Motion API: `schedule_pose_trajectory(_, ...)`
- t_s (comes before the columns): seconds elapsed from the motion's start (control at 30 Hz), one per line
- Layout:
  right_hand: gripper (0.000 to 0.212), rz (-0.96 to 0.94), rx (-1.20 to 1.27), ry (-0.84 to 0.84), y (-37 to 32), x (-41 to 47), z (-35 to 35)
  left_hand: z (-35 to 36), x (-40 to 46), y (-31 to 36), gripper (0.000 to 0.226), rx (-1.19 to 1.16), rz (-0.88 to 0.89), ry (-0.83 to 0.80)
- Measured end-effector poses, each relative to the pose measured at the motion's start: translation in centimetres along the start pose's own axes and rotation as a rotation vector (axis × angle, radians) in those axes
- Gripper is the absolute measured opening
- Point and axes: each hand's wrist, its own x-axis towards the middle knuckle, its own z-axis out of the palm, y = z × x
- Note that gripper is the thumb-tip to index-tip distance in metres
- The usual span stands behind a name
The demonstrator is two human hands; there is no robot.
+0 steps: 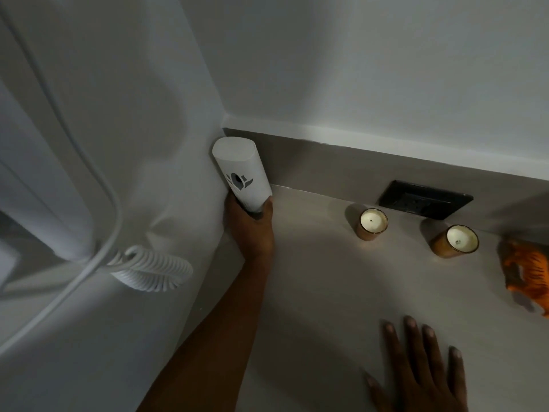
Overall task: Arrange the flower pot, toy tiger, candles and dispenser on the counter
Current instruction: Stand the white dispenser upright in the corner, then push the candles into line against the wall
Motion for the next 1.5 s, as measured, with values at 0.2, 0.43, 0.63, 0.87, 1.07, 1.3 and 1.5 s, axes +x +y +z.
schedule_pose_trajectory(0.2,0.105,0.002,0.059,0.039,0.1,0.0,0.7,0.0,0.0,-0.3,0.086,0.014,0.006,0.005)
schedule_pose_trajectory(0.43,0.091,0.336,0.487,0.139,2.0,3.9,-2.4,-1.5,-14.0,1.1,0.095,0.095,0.152,-0.291)
schedule_pose_trajectory(0.63,0.093,0.671,0.915,0.322,2.8,12.9,-3.6,3.9,-18.8,4.6,0.088,0.427,0.264,-0.340)
schedule_pose_trajectory(0.87,0.061,0.631,0.951,0.372,4.1,18.6,-2.6,7.6,-17.5,5.1,0.064,0.540,0.200,-0.315)
schedule_pose_trajectory(1.07,0.060,0.602,0.916,0.355,4.1,19.8,-2.7,8.9,-16.7,5.5,0.066,0.574,0.171,-0.335)
schedule_pose_trajectory(1.3,0.065,0.587,0.895,0.358,4.2,20.1,-2.2,9.0,-16.7,5.8,0.073,0.615,0.169,-0.352)
schedule_pose_trajectory(1.5,0.094,0.607,0.999,0.291,4.2,17.1,-3.5,5.2,-19.7,5.3,0.120,0.662,0.236,-0.419)
